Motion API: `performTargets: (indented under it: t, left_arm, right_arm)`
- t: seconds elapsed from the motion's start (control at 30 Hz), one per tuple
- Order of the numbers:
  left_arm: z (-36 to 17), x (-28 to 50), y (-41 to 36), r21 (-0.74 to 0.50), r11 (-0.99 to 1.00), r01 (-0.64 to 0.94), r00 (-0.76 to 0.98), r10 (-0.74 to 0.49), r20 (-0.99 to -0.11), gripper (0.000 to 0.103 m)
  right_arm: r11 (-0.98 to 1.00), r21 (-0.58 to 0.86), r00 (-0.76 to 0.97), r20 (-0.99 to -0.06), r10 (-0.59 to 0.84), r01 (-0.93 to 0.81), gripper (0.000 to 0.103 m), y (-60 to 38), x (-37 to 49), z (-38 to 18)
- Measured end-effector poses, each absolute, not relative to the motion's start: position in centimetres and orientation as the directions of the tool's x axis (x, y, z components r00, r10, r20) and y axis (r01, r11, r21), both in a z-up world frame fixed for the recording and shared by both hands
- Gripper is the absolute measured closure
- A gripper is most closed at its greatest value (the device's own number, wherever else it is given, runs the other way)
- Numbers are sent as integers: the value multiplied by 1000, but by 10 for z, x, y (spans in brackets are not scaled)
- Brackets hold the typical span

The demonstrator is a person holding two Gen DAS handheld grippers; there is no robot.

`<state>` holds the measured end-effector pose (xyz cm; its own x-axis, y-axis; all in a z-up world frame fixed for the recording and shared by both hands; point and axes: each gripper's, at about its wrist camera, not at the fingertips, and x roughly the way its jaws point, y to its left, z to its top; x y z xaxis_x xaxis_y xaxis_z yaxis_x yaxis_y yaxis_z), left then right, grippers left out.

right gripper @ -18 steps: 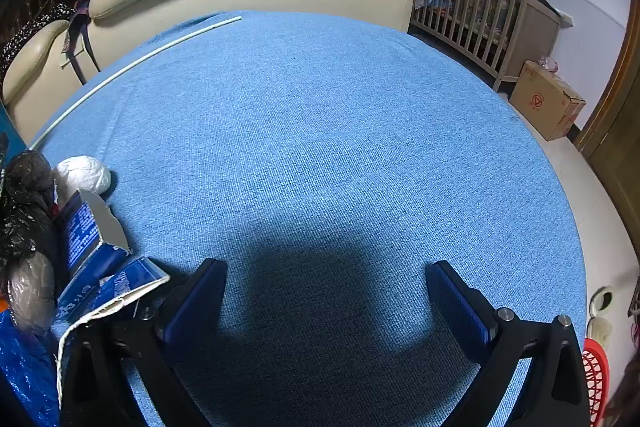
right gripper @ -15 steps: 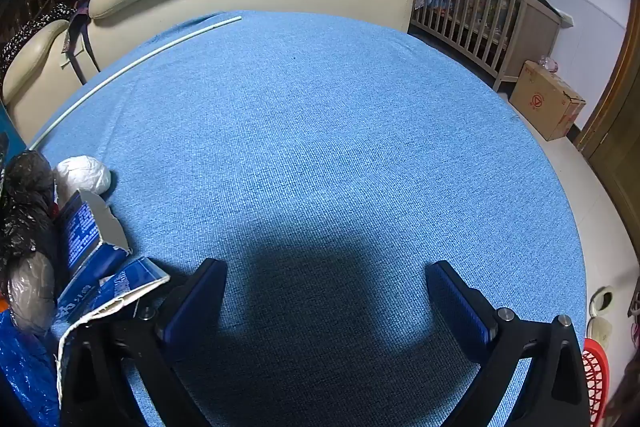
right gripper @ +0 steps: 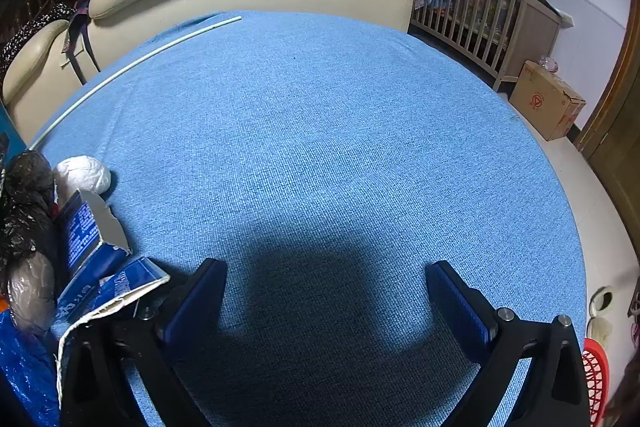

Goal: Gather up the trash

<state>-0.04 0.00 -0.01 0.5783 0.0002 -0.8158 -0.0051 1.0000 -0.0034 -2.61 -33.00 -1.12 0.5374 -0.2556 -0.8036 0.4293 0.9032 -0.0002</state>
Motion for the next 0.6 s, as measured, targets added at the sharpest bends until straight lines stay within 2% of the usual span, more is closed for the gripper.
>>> performTargets:
  t: [0.43, 0.6]
  left_arm:
    - [5, -4, 5, 7, 1000, 21, 584, -7, -811, 0]
    - [27, -25, 21, 30, 999, 13, 660, 14, -751, 0]
  right_arm:
    - [904, 1, 511, -825, -240, 427, 0, -334, -27, -5]
    - [897, 33, 597, -757, -266, 441, 0, -342, -50, 38]
